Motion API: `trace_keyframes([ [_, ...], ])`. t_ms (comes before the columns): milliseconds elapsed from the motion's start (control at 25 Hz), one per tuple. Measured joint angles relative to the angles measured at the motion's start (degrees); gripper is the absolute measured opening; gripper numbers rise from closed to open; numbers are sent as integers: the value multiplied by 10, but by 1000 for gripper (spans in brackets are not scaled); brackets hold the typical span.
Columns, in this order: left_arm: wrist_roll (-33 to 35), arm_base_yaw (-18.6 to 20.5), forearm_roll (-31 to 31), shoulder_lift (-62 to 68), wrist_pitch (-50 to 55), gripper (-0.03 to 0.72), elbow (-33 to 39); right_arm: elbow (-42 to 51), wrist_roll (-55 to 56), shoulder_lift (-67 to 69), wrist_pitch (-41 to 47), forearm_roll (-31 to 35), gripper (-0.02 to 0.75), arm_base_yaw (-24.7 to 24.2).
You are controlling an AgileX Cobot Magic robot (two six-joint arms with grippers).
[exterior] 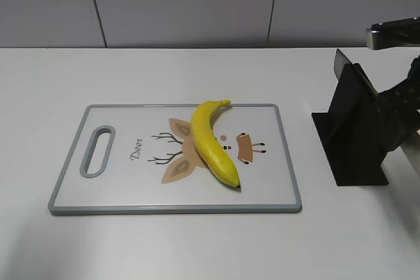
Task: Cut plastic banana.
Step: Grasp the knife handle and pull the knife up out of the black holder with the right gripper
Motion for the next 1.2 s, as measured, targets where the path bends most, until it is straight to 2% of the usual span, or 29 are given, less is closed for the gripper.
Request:
trace_keyframes([
  [200,0,0,1,0,-8,552,0,-1,6,24,-3,0,510,0],
  [440,0,0,1,0,-12,552,0,-1,20,24,-9,0,400,0],
  [880,0,0,2,0,-29,552,0,-1,27,33,1,5,368,0],
  [960,0,0,2,0,-30,552,0,-1,27,33,1,10,317,0],
  [1040,0,0,2,0,-30,552,0,-1,28,33,1,16,204,0],
  [1080,0,0,2,0,-30,552,0,-1,35,33,2,16,183,0],
  [1200,0,0,2,0,-31,552,0,-1,37,33,2,17,183,0],
])
